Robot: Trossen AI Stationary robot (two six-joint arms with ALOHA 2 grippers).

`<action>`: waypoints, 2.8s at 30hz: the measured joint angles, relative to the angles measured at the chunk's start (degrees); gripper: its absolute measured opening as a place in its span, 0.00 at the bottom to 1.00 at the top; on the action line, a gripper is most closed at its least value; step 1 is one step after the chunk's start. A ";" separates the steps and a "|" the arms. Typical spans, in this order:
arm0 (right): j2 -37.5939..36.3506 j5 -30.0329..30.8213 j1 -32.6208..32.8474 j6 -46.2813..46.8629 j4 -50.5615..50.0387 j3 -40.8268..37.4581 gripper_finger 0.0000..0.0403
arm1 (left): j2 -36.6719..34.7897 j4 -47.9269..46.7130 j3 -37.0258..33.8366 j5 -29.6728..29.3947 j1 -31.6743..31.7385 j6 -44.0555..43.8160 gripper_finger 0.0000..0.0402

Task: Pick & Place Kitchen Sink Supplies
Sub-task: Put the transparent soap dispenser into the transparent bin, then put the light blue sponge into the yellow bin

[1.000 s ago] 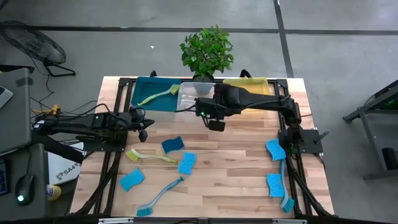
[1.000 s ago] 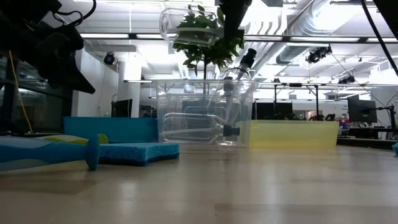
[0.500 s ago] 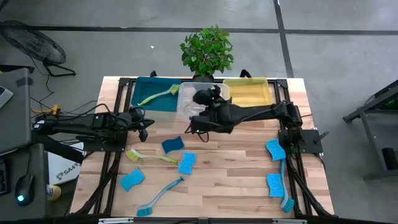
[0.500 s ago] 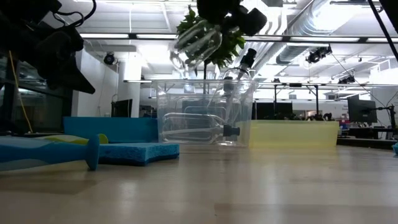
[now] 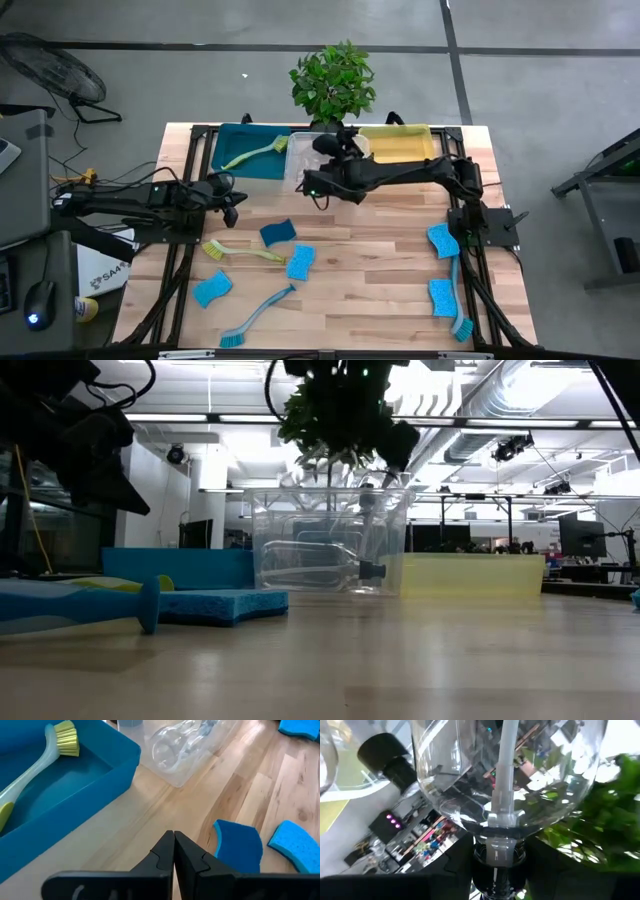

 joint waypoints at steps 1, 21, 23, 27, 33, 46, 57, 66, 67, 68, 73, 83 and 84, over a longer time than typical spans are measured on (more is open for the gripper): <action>0.03 -0.05 -0.62 -0.39 0.72 -0.45 0.32 | 0.29 0.03 0.00 -0.03 0.01 -0.26 0.00; 0.01 -2.48 -3.06 -3.87 8.02 -1.39 0.48 | 4.88 -0.08 0.00 -0.59 0.00 -2.51 0.00; 0.01 -2.44 -3.00 -3.85 8.05 -1.39 0.48 | 4.84 -0.08 0.00 -0.59 0.00 -2.51 0.00; 0.01 -0.62 -2.89 -2.66 8.72 -1.31 0.48 | 4.84 -0.08 0.00 -0.59 0.00 -2.51 0.00; -0.33 0.10 -2.11 -2.53 11.72 -1.10 0.47 | 4.83 -0.06 0.00 -0.57 0.01 -2.48 0.00; -5.42 0.62 1.48 -2.36 17.65 -1.08 0.43 | 4.82 -0.04 0.00 -0.53 0.00 -2.44 0.00; -11.08 1.15 4.20 -2.58 23.68 -1.08 0.43 | 4.82 -0.01 0.00 -0.52 0.01 -2.44 0.00; -16.03 3.92 7.58 3.04 24.31 -1.08 0.42 | 4.82 -0.06 0.00 -0.50 0.01 -2.44 0.00; -16.46 4.42 8.05 4.27 24.29 -1.08 0.42 | 4.82 -0.07 0.00 -0.49 0.01 -2.44 0.00; -16.90 4.86 8.51 5.49 24.27 -1.08 0.42 | 4.82 -0.10 0.00 -0.48 0.01 -2.44 0.00; -19.52 9.16 11.80 9.44 22.31 -1.08 0.42 | 4.80 -0.15 0.00 -0.35 0.02 -2.42 0.00; -27.49 11.02 18.38 32.04 10.23 -1.08 0.42 | 4.80 -0.97 0.00 -0.37 0.01 -2.44 0.00; -28.22 10.88 18.85 35.01 8.42 -1.08 0.42 | 4.80 -0.96 0.00 -0.37 0.00 -2.44 0.00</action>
